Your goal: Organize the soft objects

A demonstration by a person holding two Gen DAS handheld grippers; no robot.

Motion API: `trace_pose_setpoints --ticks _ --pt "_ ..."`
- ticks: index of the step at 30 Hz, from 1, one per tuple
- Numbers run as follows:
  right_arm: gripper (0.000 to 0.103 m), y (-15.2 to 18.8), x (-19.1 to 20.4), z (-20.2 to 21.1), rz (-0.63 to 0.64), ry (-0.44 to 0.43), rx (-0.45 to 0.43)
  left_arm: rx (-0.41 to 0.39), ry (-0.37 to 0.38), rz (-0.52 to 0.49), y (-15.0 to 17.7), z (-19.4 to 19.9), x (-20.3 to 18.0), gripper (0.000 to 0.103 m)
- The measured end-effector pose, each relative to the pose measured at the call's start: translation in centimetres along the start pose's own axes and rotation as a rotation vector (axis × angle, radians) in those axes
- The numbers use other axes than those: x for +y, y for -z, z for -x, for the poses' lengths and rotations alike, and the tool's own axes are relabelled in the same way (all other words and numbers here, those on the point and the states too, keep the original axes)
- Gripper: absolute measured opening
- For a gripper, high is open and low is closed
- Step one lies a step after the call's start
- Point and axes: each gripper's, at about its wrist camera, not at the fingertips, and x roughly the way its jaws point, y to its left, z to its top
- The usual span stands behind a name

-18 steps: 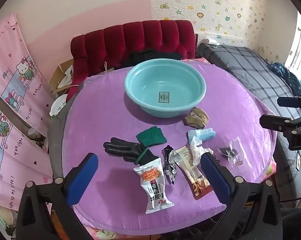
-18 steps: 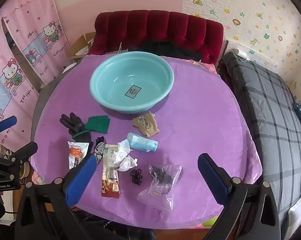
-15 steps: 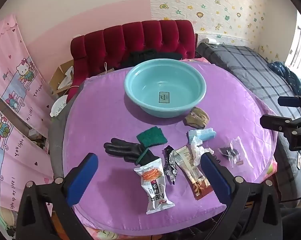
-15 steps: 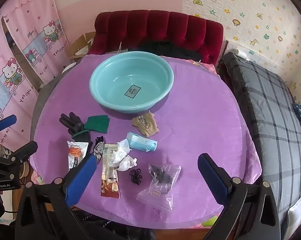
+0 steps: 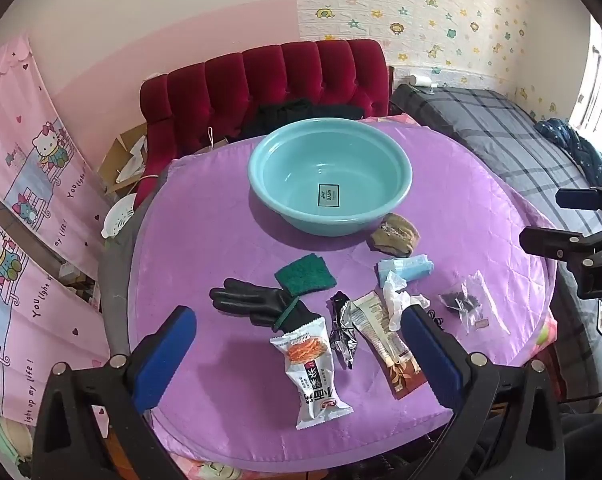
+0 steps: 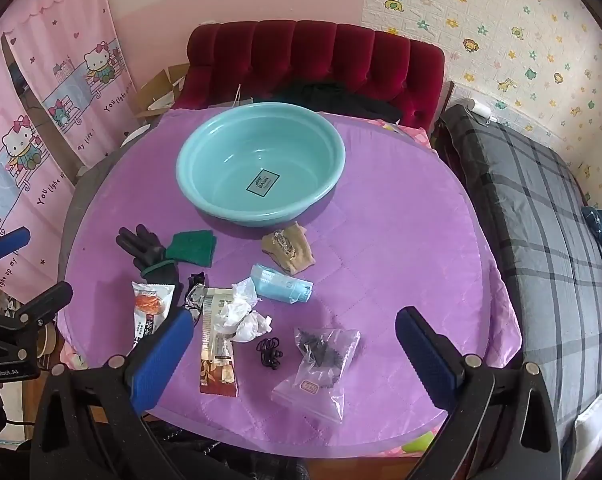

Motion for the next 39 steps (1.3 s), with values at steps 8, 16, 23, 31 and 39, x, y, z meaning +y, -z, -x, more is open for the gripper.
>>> trace_pose_setpoints --ticks 8,16,23,31,39 --pt "0.103 0.06 0.10 -0.06 0.004 0.003 0.001 0.000 0.006 0.002 -0.07 0.21 0.12 0.103" --pt "0.103 -0.10 0.22 -0.03 0.002 0.003 0.003 0.003 0.002 0.001 -0.03 0.17 0.20 0.103" --pt "0.103 -0.10 0.20 -0.06 0.000 0.003 0.004 0.006 -0.001 0.002 0.04 0.06 0.26 0.103" --pt "0.103 -0.05 0.15 -0.25 0.001 0.004 0.010 0.008 0.002 0.005 0.15 -0.16 0.27 0.103" --pt "0.103 0.14 0.04 -0.56 -0.003 0.005 0.019 0.014 -0.006 0.002 0.24 -0.36 0.26 0.103"
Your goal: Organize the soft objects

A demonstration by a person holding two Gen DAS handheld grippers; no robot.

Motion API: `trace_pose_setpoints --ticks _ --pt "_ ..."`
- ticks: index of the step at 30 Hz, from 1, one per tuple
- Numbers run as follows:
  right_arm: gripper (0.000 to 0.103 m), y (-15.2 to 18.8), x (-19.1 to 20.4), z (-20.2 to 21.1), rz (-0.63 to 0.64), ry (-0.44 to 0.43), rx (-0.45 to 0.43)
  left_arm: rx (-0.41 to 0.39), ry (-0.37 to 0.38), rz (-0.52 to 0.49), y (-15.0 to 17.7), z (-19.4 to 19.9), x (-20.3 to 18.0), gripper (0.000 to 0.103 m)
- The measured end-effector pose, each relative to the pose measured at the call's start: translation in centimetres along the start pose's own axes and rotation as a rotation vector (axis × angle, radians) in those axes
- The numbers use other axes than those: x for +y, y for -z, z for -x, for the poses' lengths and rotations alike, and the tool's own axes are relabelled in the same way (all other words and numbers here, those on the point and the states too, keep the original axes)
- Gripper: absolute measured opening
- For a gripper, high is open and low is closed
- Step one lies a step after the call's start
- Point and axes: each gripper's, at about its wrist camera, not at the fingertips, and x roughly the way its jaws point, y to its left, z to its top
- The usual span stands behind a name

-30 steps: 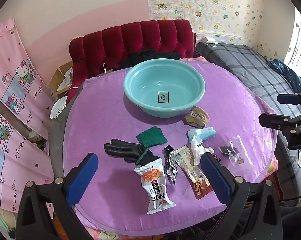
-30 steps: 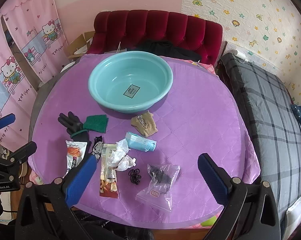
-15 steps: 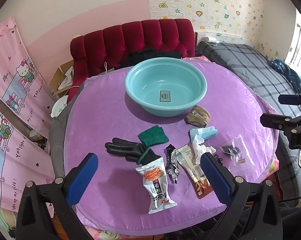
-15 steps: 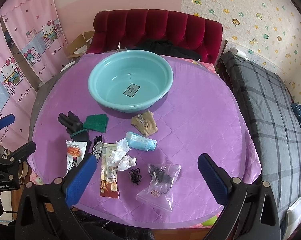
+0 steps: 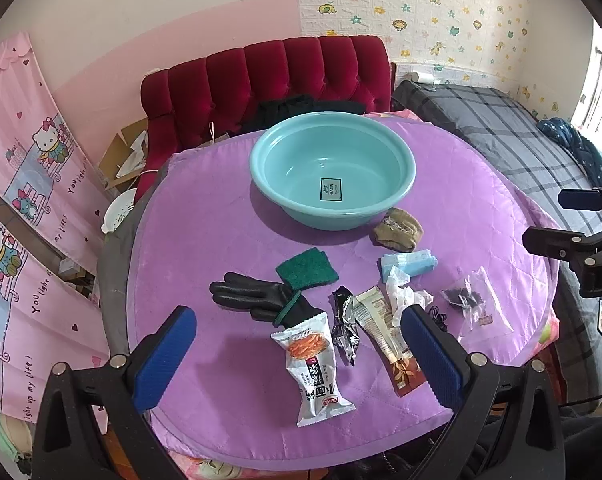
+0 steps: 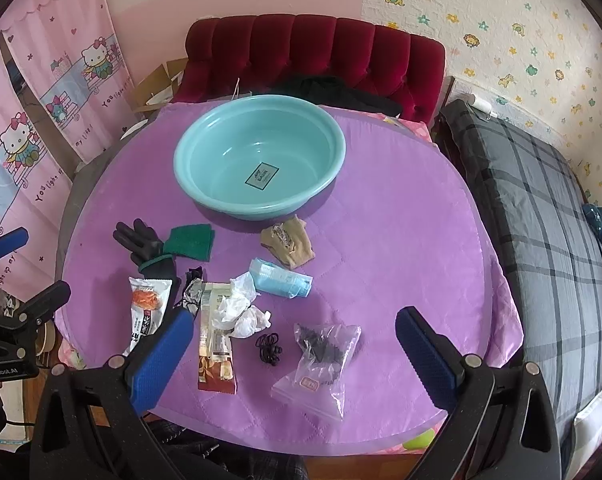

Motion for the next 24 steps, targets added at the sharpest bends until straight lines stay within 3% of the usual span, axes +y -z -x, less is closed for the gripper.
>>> trace_pose_setpoints --ticks 24 --pt "0.103 0.51 -0.92 -1.01 -0.026 0.013 0.032 0.033 -0.016 -0.015 0.44 -0.98 0.20 0.103"
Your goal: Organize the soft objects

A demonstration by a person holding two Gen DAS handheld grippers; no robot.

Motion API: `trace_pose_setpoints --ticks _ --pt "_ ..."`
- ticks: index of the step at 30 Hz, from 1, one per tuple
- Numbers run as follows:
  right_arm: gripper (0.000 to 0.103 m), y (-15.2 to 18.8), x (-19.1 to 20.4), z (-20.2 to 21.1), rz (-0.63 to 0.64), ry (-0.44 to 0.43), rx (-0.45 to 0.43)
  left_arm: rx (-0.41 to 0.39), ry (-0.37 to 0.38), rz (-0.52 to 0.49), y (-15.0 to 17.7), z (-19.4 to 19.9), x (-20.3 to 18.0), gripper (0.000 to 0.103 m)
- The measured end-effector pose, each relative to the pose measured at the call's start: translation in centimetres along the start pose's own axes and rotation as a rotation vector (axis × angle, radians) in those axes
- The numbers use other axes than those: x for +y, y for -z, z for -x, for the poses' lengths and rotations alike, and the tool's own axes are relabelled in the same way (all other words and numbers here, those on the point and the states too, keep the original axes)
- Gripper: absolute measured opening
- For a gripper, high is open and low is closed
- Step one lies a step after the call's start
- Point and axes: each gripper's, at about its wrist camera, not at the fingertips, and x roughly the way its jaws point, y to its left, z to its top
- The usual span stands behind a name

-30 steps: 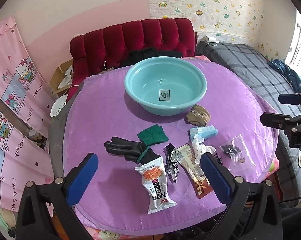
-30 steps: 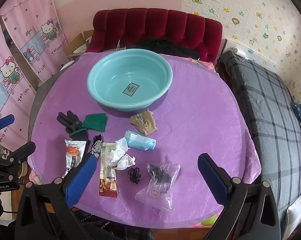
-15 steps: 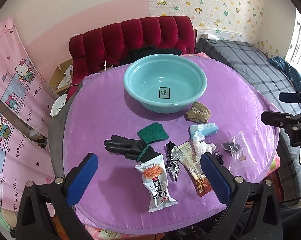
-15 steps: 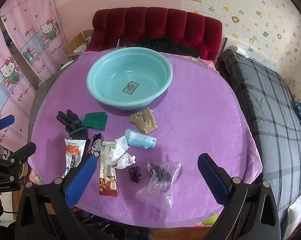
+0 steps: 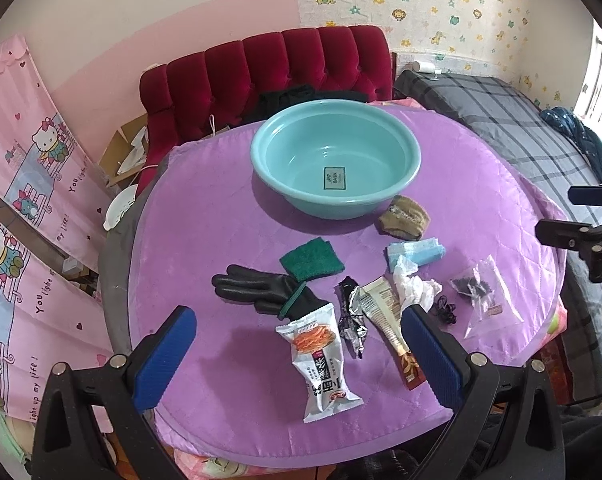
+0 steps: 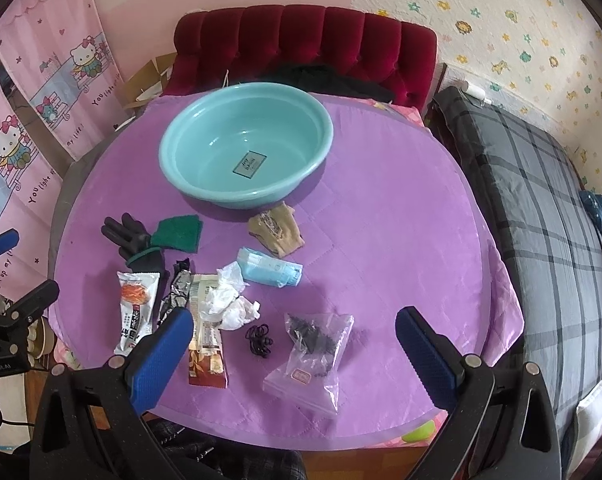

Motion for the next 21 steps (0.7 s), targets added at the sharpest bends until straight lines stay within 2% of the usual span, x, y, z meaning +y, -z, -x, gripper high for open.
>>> trace_pose_setpoints --ticks 6,11,21 --pt "0.103 0.7 -1.1 -0.9 -0.016 0.007 0.022 0.015 0.003 -0.002 0.8 -1.2 0.3 0.103" --pt "0.103 1.3 -2.1 -2.1 -0.028 0.025 0.051 0.048 0.034 0.005 2.2 -2.9 0.4 0.103" --pt "0.103 4.0 -4.0 -7.1 -0.053 0.045 0.134 0.105 0.051 0.046 5.8 -7.4 0.7 0.103"
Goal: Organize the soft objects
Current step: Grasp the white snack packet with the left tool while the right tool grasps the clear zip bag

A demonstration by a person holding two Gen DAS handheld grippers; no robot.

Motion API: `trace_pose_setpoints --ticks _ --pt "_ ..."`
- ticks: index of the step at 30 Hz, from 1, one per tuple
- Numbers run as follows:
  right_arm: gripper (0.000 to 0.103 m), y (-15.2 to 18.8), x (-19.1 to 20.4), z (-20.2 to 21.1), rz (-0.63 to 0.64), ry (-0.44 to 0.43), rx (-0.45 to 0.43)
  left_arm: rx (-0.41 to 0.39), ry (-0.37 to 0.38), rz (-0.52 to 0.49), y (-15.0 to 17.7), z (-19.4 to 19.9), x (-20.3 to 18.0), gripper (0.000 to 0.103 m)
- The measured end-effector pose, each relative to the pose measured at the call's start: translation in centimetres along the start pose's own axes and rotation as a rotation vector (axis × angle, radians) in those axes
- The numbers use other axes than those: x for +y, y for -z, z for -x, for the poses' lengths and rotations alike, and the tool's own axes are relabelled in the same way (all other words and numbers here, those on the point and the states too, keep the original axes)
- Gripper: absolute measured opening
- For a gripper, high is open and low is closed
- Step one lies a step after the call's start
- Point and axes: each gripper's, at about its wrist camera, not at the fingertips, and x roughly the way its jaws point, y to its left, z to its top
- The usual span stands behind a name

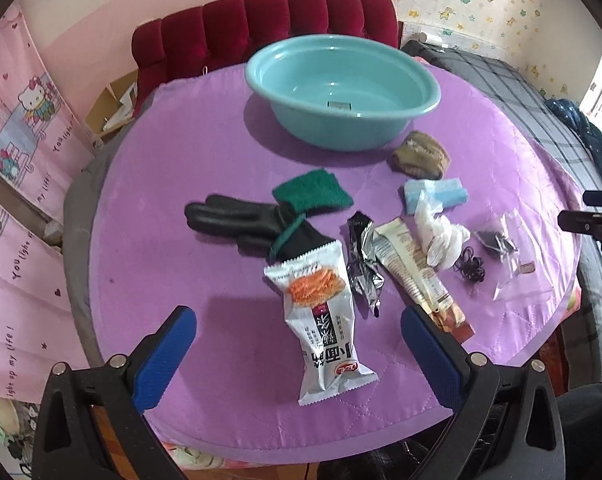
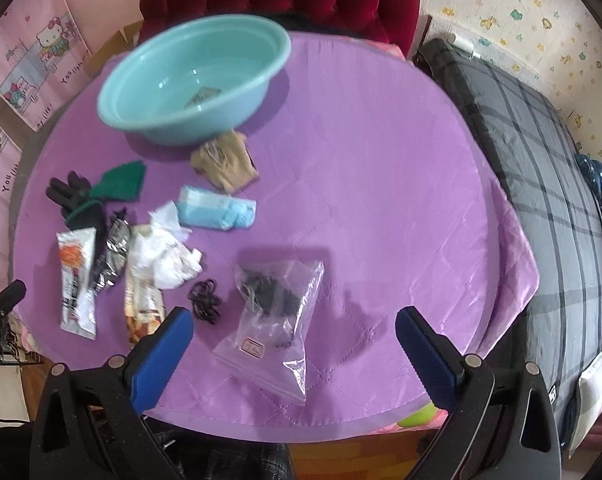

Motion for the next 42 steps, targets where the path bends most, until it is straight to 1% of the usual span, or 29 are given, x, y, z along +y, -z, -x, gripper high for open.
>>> trace_pose_setpoints --ticks 8,17,21,22,24,25,26,27,28,29,32,33,34,35,36,37,38,41,42 --pt "0.103 1.6 -0.6 -4.7 -0.009 -0.021 0.066 0.049 0.019 0.033 1.8 -3.3 0.2 0.103" --pt "0.103 2.9 -0.6 -8.7 0.003 -0.057 0.089 0.086 0.013 0.043 3.1 -5.7 0.1 0.103" --pt "0.101 3.2 -0.6 -9.9 -0.009 -0.095 0.110 0.114 0.009 0.069 3.2 -6.6 0.4 0.103" --pt "0.095 3.2 -0.5 -10.0 -0.009 -0.102 0.109 0.117 0.014 0.075 3.3 -6.8 0.5 0.103" --pt "0.067 3.1 -0.4 -10.2 -0.006 -0.121 0.103 0.118 0.021 0.081 3.3 -7.0 0.5 0.103" --pt "0.037 3.0 -0.3 -10.3 -0.005 -0.129 0.103 0.122 0.023 0.078 3.3 -7.2 0.4 0.103" --pt "0.026 3.0 -0.2 -10.5 -0.004 -0.144 0.107 0.124 0.022 0.076 3.3 -7.4 0.4 0.103" --pt "0.024 3.0 0.0 -10.7 -0.006 -0.153 0.114 0.124 0.020 0.076 3.2 -7.5 0.3 0.103" --pt "0.020 2.9 0.3 -10.9 -0.008 -0.164 0.123 0.124 0.024 0.076 3.2 -7.6 0.2 0.103" --pt "0.018 2.9 0.3 -10.9 -0.010 -0.180 0.121 0.128 0.032 0.080 3.2 -7.8 0.2 0.103" --pt "0.015 2.8 0.7 -10.3 0.006 -0.178 0.094 0.137 0.052 0.093 3.1 -8.2 0.1 0.102" --pt "0.015 2.7 0.8 -10.1 0.012 -0.175 0.092 0.147 0.061 0.095 3.1 -8.4 0.0 0.099" --pt "0.015 2.6 0.9 -10.0 0.016 -0.174 0.089 0.153 0.064 0.094 3.1 -8.6 -0.1 0.088" --pt "0.015 2.6 1.0 -9.9 0.020 -0.170 0.086 0.161 0.069 0.093 3.0 -8.9 -0.1 0.072" --pt "0.015 2.6 1.1 -9.6 0.022 -0.170 0.085 0.175 0.073 0.092 3.0 -9.1 -0.2 0.063" --pt "0.015 2.5 0.9 -9.3 0.023 -0.170 0.083 0.189 0.095 0.094 3.0 -9.4 -0.3 0.046" --pt "0.015 2.5 1.0 -9.1 0.022 -0.170 0.080 0.192 0.113 0.099 3.0 -9.5 -0.4 0.043" --pt "0.015 2.3 0.9 -8.6 0.023 -0.171 0.074 0.185 0.128 0.085 3.0 -9.1 -0.5 0.031" --pt "0.015 2.3 0.9 -8.5 0.022 -0.172 0.072 0.179 0.127 0.084 3.0 -9.0 -0.4 0.030"
